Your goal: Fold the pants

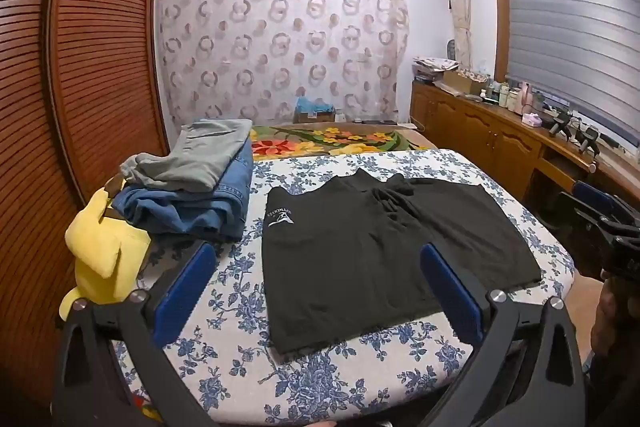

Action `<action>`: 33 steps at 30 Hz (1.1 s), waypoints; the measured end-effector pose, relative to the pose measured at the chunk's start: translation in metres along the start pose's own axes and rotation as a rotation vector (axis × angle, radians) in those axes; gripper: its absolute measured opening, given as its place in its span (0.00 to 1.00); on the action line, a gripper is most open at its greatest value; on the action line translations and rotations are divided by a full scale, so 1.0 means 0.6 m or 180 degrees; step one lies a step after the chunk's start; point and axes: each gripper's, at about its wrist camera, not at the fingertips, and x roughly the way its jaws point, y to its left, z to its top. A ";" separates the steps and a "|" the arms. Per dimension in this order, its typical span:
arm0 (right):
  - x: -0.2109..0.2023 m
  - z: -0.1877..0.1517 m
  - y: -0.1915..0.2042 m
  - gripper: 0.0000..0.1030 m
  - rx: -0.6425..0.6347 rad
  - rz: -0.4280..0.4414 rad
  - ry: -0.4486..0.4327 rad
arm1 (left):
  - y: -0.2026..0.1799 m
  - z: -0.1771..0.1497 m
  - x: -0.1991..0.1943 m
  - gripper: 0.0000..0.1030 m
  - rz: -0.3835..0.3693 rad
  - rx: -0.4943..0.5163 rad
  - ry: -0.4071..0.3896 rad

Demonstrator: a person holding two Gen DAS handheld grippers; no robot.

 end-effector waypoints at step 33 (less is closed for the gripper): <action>0.001 -0.003 0.000 1.00 -0.0020 -0.0006 0.0009 | 0.006 -0.005 -0.004 1.00 0.0023 -0.0025 -0.0043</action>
